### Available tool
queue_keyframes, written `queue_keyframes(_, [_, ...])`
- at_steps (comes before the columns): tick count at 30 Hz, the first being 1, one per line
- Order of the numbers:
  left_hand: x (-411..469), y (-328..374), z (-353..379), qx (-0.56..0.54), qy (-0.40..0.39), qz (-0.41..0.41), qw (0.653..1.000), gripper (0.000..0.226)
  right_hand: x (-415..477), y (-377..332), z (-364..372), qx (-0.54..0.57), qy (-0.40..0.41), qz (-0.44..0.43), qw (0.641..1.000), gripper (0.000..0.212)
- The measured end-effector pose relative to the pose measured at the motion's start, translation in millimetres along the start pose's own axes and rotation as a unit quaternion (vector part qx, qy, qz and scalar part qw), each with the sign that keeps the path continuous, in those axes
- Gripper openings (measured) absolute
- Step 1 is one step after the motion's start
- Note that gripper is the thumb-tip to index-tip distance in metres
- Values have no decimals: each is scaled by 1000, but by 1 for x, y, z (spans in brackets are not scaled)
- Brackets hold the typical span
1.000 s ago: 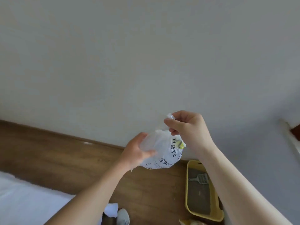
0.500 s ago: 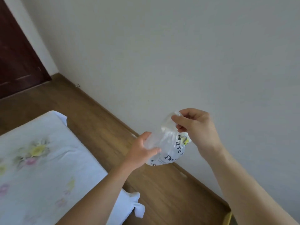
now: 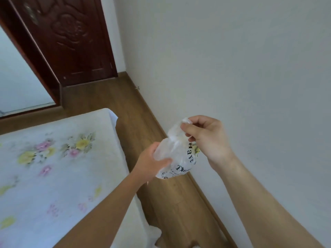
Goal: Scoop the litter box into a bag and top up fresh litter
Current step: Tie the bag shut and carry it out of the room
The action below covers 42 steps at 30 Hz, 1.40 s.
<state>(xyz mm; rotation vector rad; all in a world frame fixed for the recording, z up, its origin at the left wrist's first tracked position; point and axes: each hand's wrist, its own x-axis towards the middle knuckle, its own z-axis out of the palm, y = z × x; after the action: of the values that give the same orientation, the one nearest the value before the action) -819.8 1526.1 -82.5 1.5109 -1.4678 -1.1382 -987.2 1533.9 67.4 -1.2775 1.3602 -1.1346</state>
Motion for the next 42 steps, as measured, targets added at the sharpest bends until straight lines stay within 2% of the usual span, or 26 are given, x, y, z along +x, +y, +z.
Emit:
queue_keyframes(4, [29, 11, 15, -4, 54, -16, 998, 47, 49, -3, -16, -2, -58, -11, 998, 17])
queue_keyframes(8, [47, 25, 11, -1, 113, -33, 993, 38, 94, -13, -14, -15, -131, -34, 991, 23])
queue_keyframes(13, [62, 19, -29, -33, 191, -61, 979, 37, 142, -19, 32, -6, -206, -42, 978, 7])
queue_keyframes(19, [106, -9, -87, -52, 270, -71, 959, 44, 209, -24, 106, -9, -262, -56, 964, 5])
queue_keyframes(25, [190, -24, -158, -48, 285, -63, 955, 42, 297, -40, 176, -3, -260, -61, 964, 3])
queue_keyframes(33, [309, -33, -224, -31, 287, -56, 956, 28, 419, -55, 240, -13, -260, -64, 963, 5])
queue_keyframes(42, [451, -50, -286, -31, 343, -92, 934, 27, 584, -63, 319, -42, -325, -81, 941, 7])
